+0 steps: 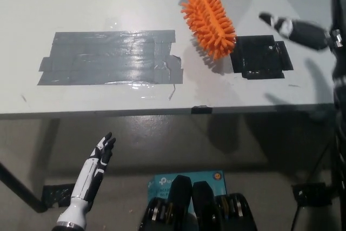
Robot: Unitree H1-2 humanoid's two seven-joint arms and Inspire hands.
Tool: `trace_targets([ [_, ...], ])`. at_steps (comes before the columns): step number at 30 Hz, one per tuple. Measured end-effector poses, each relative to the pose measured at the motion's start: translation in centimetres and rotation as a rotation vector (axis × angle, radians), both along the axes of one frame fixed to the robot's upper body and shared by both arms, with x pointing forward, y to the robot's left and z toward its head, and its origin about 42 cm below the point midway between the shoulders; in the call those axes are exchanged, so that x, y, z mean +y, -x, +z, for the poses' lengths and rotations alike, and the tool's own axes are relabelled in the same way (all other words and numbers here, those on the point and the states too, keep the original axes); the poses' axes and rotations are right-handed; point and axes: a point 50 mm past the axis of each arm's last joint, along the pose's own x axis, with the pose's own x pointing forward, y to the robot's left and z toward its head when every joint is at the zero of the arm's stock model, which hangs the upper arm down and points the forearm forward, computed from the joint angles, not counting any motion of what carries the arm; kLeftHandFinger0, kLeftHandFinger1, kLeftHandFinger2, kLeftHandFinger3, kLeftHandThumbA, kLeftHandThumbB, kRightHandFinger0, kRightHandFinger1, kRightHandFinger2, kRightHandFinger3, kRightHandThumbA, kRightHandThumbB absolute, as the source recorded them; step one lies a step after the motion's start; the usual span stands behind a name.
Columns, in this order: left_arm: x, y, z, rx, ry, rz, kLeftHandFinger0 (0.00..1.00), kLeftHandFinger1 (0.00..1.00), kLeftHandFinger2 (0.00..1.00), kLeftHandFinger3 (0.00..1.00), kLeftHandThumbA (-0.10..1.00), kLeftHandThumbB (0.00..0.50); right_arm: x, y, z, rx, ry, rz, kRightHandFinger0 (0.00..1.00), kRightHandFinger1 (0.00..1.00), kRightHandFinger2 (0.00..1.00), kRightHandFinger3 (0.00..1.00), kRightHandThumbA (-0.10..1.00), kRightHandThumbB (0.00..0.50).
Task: A person hands an oraange duster to the robot and the robot grabs it with its right hand and places it on the black marked spot infron tof it on the desk
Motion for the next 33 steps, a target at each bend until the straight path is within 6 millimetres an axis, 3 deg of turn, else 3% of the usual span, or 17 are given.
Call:
trace_targets([
  [1, 0.0, 0.0, 0.0, 0.0, 0.0, 0.0, 1.0, 1.0, 1.0, 1.0, 1.0, 0.134, 0.0, 0.0, 0.0, 0.0, 0.0, 0.0, 1.0, 1.0, 1.0, 1.0, 1.0, 0.358],
  [2, 0.0, 0.0, 0.0, 0.0, 0.0, 0.0, 1.0, 1.0, 1.0, 1.0, 1.0, 0.134, 0.3, -2.0, 0.4, 0.057, 0.013, 0.001, 1.0, 1.0, 1.0, 1.0, 1.0, 0.358],
  [4, 0.0, 0.0, 0.0, 0.0, -0.001, 0.0, 1.0, 1.0, 1.0, 1.0, 1.0, 0.135, 0.7, -3.9, 0.2, 0.128, 0.032, 0.003, 1.0, 1.0, 1.0, 1.0, 1.0, 0.377],
  [5, 0.0, 0.0, 0.0, 0.0, -0.001, 0.0, 1.0, 1.0, 1.0, 1.0, 1.0, 0.129, 0.7, -3.9, 0.2, 0.128, 0.032, 0.003, 1.0, 1.0, 1.0, 1.0, 1.0, 0.381],
  [6, 0.0, 0.0, 0.0, -0.001, -0.001, 0.0, 1.0, 1.0, 1.0, 1.0, 1.0, 0.128, 1.2, -6.1, -0.3, 0.221, 0.055, 0.004, 1.0, 1.0, 1.0, 1.0, 1.0, 0.383],
  [10, 0.0, 0.0, 0.0, -0.001, -0.002, -0.001, 1.0, 1.0, 1.0, 1.0, 1.0, 0.138, 2.3, -9.5, -1.0, 0.371, 0.099, 0.004, 1.0, 1.0, 1.0, 1.0, 1.0, 0.367],
  [12, 0.0, 0.0, 0.0, -0.001, -0.003, -0.001, 1.0, 1.0, 1.0, 1.0, 1.0, 0.146, 2.6, -10.2, -1.1, 0.402, 0.111, 0.003, 1.0, 1.0, 1.0, 1.0, 1.0, 0.401],
  [14, 0.0, 0.0, 0.1, -0.004, -0.005, -0.002, 1.0, 1.0, 1.0, 1.0, 1.0, 0.15, 3.4, -12.2, -1.1, 0.49, 0.149, -0.002, 1.0, 1.0, 1.0, 1.0, 1.0, 0.406],
  [17, -0.1, -0.1, 0.1, -0.005, -0.007, -0.003, 1.0, 1.0, 1.0, 1.0, 1.0, 0.154, 3.9, -13.8, -1.3, 0.566, 0.173, -0.013, 1.0, 1.0, 1.0, 1.0, 1.0, 0.398],
  [24, -0.1, -0.1, 0.2, -0.008, -0.011, -0.005, 1.0, 1.0, 1.0, 1.0, 1.0, 0.147, 5.1, -16.1, -2.5, 0.726, 0.199, -0.026, 1.0, 1.0, 1.0, 1.0, 1.0, 0.401],
  [33, -0.1, -0.3, 0.3, -0.014, -0.025, -0.009, 1.0, 1.0, 1.0, 1.0, 1.0, 0.117, 8.1, -16.5, -3.8, 0.792, 0.234, 0.024, 1.0, 1.0, 1.0, 1.0, 1.0, 0.398],
])
